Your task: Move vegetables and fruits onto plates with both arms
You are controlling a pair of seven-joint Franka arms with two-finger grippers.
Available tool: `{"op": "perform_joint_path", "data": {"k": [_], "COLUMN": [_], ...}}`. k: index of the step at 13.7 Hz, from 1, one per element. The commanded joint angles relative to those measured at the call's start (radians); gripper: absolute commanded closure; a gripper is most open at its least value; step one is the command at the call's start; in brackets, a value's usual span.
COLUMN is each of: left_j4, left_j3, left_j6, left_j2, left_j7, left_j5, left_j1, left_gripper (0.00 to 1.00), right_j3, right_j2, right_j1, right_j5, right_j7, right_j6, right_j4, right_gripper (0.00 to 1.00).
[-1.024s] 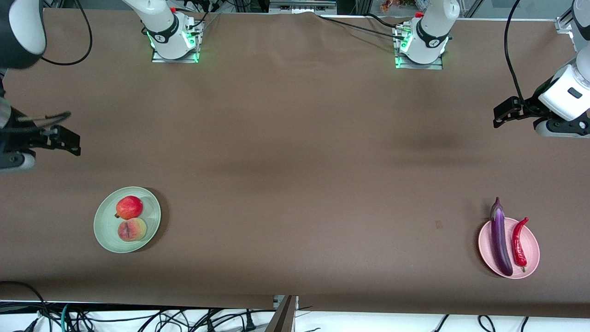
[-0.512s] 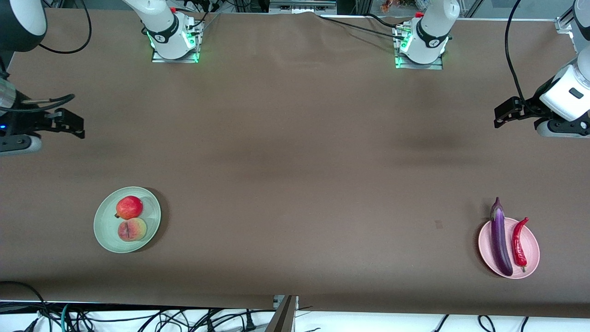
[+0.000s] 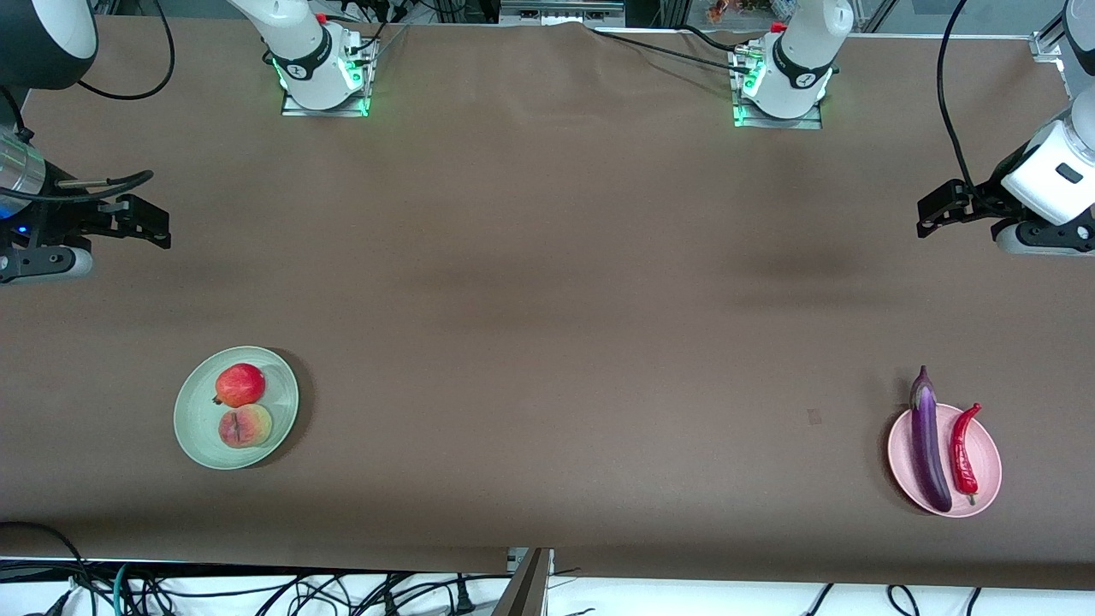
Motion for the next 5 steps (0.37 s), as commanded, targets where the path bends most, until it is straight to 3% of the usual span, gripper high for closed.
{"op": "perform_joint_path", "data": {"k": [1, 5], "left_j4": [0.027, 0.027], "left_j3": [-0.005, -0.005], "left_j6": [-0.012, -0.011], "left_j2": [0.013, 0.022], "left_j7": [0.028, 0.028], "left_j5": [-0.018, -0.02], "left_j1": [0.01, 0.01], "left_gripper": [0.0, 0.0], "right_j3": [0.006, 0.006], "right_j2": [-0.01, -0.01], "right_j1": [-0.011, -0.011], "right_j5": [0.004, 0.007], "right_j7": [0.003, 0.005], "right_j6": [-0.008, 0.0], "right_j4": [-0.013, -0.013], "right_gripper": [0.0, 0.0]}}
